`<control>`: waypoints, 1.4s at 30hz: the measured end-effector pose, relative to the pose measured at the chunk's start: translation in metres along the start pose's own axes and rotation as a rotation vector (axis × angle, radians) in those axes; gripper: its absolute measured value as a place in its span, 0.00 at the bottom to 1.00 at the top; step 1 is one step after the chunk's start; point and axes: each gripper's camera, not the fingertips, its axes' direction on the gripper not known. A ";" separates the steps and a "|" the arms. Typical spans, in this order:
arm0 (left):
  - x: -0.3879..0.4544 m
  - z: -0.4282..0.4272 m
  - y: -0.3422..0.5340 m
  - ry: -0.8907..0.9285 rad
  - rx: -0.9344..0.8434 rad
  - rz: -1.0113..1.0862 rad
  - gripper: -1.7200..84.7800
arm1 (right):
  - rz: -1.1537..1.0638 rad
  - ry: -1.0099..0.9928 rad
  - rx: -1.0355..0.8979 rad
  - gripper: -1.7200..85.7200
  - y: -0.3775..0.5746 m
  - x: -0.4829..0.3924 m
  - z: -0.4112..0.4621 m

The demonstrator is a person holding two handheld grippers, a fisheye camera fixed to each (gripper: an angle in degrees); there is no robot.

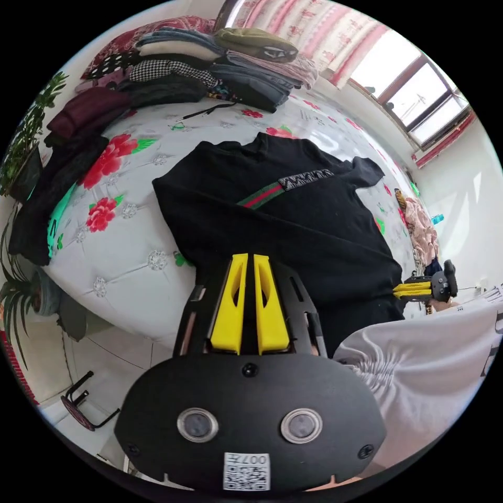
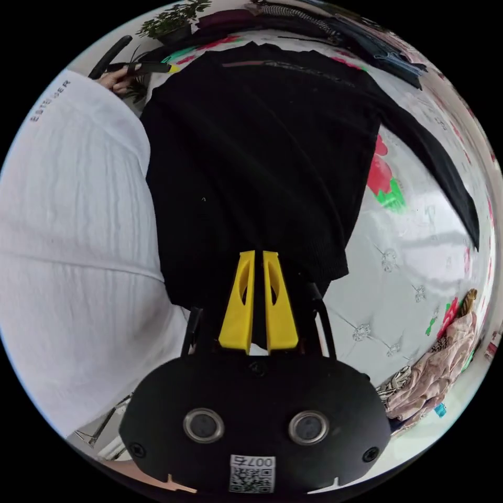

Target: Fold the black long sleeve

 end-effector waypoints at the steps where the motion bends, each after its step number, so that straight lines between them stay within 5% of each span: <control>1: 0.005 0.006 -0.008 -0.025 -0.010 0.001 0.01 | 0.023 -0.019 0.036 0.03 0.002 0.006 -0.003; 8: 0.041 0.051 -0.048 -0.137 -0.137 0.111 0.01 | 0.632 -0.092 0.719 0.09 0.047 0.175 -0.029; 12: 0.062 0.074 -0.060 -0.247 -0.214 0.217 0.01 | 0.967 -0.194 0.912 0.12 0.072 0.289 0.002; 18: 0.054 0.079 -0.059 -0.207 -0.185 0.198 0.01 | 1.244 -0.190 0.947 0.13 0.080 0.386 0.055; 25: 0.037 0.082 -0.052 -0.166 -0.134 0.194 0.01 | 1.308 -0.171 0.994 0.07 0.058 0.417 0.086; 28: 0.031 0.084 -0.050 -0.169 -0.123 0.171 0.01 | 1.377 -0.395 1.037 0.04 0.056 0.434 0.089; 30: 0.025 0.085 -0.048 -0.155 -0.097 0.142 0.01 | 1.219 -0.536 1.250 0.03 0.044 0.434 0.056; 33: 0.010 0.085 -0.044 -0.114 -0.070 0.069 0.01 | 0.843 -0.567 1.301 0.02 -0.002 0.411 -0.027; 39: -0.033 0.066 -0.032 0.136 0.050 -0.202 0.03 | -0.175 -0.498 1.138 0.02 -0.093 0.216 -0.195; 42: -0.051 0.044 -0.010 0.261 0.167 -0.263 0.07 | -0.469 -0.416 0.979 0.02 -0.111 0.098 -0.208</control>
